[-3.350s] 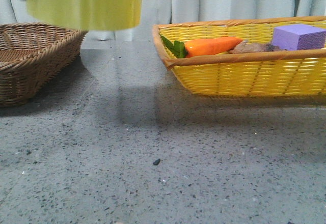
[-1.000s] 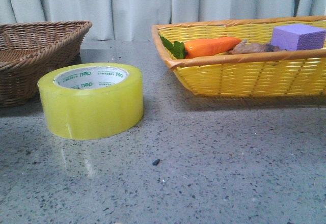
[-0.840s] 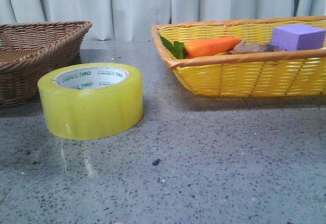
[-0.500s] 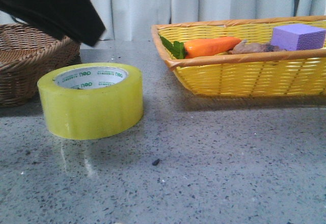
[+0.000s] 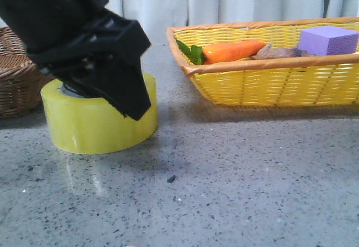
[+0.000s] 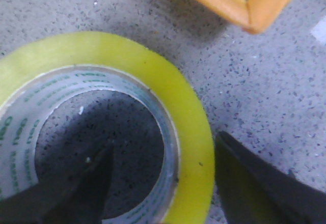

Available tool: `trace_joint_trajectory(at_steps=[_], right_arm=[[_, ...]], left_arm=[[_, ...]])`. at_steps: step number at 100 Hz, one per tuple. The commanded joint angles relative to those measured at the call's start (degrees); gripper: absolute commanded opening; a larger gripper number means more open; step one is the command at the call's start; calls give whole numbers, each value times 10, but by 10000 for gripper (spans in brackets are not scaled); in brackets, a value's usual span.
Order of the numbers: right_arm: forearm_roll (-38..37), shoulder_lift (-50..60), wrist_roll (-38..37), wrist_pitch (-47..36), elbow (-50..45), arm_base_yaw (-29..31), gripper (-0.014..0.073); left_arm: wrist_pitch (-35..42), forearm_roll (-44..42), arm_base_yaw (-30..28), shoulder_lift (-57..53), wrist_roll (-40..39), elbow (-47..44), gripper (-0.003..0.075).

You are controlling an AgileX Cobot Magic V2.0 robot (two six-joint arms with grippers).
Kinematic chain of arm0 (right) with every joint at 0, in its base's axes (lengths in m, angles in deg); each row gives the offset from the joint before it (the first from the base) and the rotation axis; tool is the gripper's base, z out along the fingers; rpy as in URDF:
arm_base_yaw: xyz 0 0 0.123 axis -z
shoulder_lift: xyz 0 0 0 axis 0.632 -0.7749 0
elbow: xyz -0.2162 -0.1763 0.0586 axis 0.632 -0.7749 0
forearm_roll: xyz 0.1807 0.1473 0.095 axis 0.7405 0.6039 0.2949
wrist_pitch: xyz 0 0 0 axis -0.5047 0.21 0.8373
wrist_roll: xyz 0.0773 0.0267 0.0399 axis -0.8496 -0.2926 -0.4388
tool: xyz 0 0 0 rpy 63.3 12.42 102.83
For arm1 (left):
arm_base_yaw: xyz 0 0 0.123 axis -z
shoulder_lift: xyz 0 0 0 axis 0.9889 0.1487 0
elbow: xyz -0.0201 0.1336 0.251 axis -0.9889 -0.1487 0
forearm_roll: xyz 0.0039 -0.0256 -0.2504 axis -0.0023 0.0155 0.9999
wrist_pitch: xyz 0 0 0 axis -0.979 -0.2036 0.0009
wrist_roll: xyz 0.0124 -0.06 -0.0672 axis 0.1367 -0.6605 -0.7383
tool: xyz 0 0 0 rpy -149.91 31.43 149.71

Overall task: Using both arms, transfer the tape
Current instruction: 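Lower the left gripper onto the tape roll rim and close it, then lift the tape roll with the left gripper over the brown basket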

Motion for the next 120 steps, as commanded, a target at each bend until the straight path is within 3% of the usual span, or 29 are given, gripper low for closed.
trace_joint_trajectory(at_steps=[1,13,32,48,104,120], right_arm=[[-22,9,-1,-37,14,-1,-68],[-22,9,-1,-29,14,-1,-68],[-22,9,-1,-26,14,-1,-68],[-22,9,-1,-23,14,-1,-68],[-22,9,-1,-15,14,-1,-68],[-22,9,-1,-15,14,-1,-68]], left_arm=[[30,10,5,-5,1,20,377],[30,10,5,-3,1,20,314],[30,10,5,-3,1,21,121],[25,17,5,-3,1,25,22],[-63,29,8,-3,1,147,16],[-102,-13,-5,-4,1,202,6]])
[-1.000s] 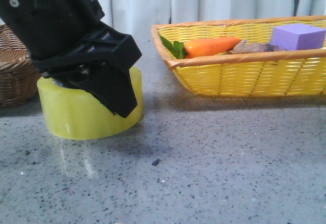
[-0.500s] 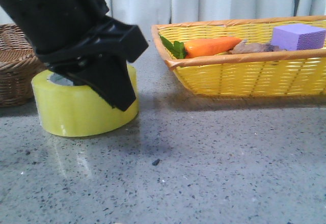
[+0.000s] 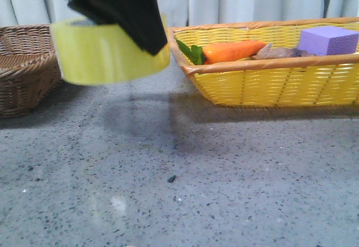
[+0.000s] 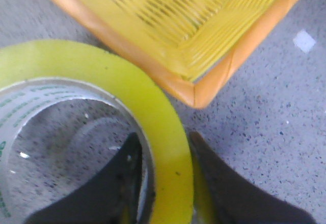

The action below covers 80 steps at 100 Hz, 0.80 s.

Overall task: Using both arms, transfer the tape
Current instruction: 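Lift the tape roll with the left gripper over the brown basket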

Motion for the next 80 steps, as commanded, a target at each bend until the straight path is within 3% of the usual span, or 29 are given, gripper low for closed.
trace_joint_trajectory(at_steps=[1,19,55,80], right_arm=[[-22,9,0,-36,14,-1,-68],[-22,9,0,-37,14,-1,-68],[-22,8,0,-38,14,-1,-68],[-22,8,0,-41,14,-1,-68]], left_arm=[[3,-17,-12,-22,-1,49,6],[-27,-30,-86,-43,-1,92,6],[-56,-60,-282,-90,7,84,6],[20,-42,-309,-75,30,16,11]])
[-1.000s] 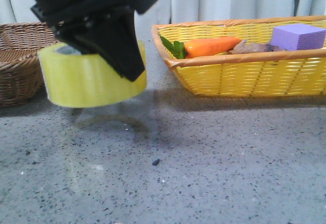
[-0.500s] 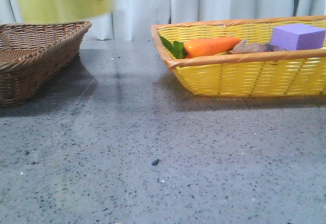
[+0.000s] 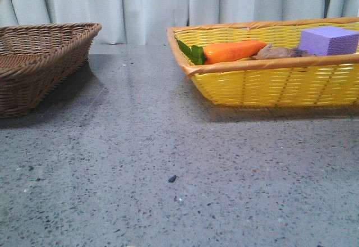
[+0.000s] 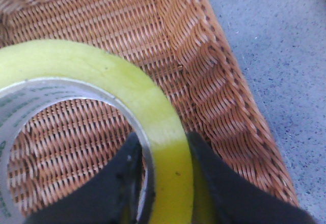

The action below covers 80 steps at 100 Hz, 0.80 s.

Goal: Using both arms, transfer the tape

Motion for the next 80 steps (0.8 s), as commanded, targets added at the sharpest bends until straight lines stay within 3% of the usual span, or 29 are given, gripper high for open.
trace_joint_trajectory(at_steps=[1,23,49,80], right_arm=[[-22,8,0,-41,14,-1,-68],[-22,8,0,-39,14,-1,-68],[-22,8,0,-39,14,-1,-68],[-47,18,-3,-67,-12,-1,-68]], left_arm=[[77,9,-2,-10,6,-6,11],[130,14,-2,12,6,-64,32],[162,24,-2,44,6,-73,238],[178,24,-2,38,6,-73,249]])
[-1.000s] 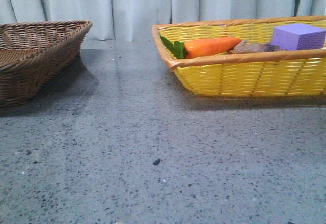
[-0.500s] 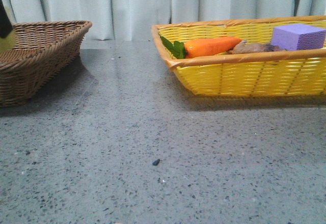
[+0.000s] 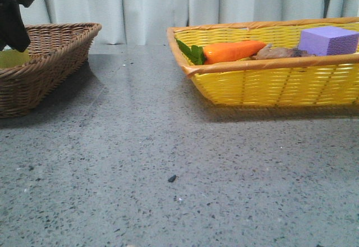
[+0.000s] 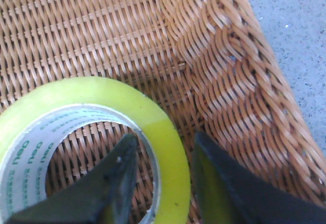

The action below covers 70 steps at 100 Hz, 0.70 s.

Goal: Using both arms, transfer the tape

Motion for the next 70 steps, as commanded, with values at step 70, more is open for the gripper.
trace_joint_trajectory(at_steps=[70], right_arm=[[-136,305,-151,-237,-422,-1,-67]], left_arm=[[62,52,-1,-292,0,-48,-21]])
